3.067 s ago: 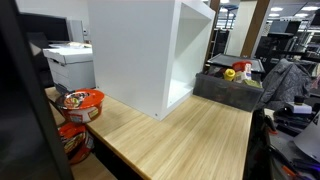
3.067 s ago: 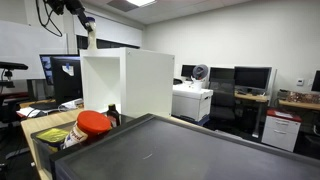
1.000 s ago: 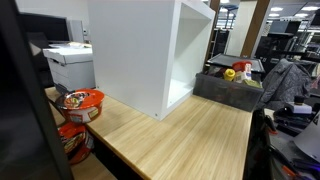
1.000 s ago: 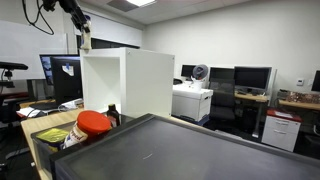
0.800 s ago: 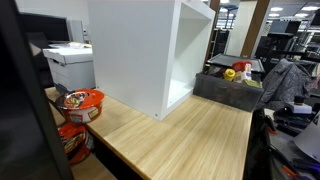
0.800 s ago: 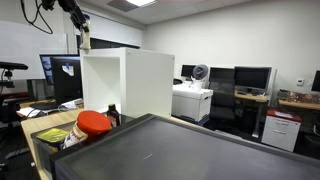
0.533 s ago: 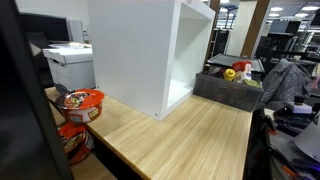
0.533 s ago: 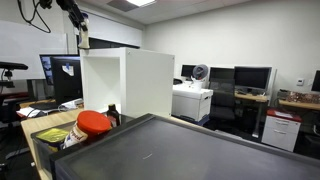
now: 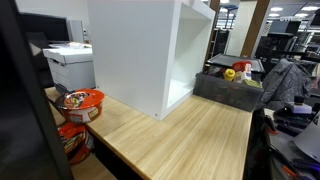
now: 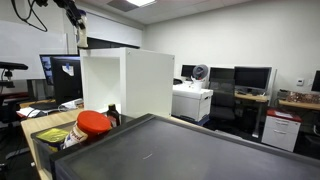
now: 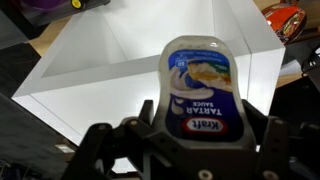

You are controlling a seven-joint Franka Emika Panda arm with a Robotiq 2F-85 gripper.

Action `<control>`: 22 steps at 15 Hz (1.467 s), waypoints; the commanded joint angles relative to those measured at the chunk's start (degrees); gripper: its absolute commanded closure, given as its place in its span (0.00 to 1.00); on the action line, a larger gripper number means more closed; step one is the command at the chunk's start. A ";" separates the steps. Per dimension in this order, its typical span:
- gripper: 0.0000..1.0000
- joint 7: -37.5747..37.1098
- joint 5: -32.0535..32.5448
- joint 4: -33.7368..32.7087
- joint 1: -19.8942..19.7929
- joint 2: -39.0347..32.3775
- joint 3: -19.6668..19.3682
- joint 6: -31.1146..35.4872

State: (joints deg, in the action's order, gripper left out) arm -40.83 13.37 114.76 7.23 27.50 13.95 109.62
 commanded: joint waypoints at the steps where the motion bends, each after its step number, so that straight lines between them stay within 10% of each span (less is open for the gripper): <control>1: 0.42 0.99 -2.09 3.15 -1.45 3.40 -0.27 0.21; 22: 0.42 3.17 -5.02 21.18 -2.11 9.05 -2.51 3.69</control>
State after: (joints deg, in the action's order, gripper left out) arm -40.70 9.75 132.84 6.05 34.11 11.79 110.45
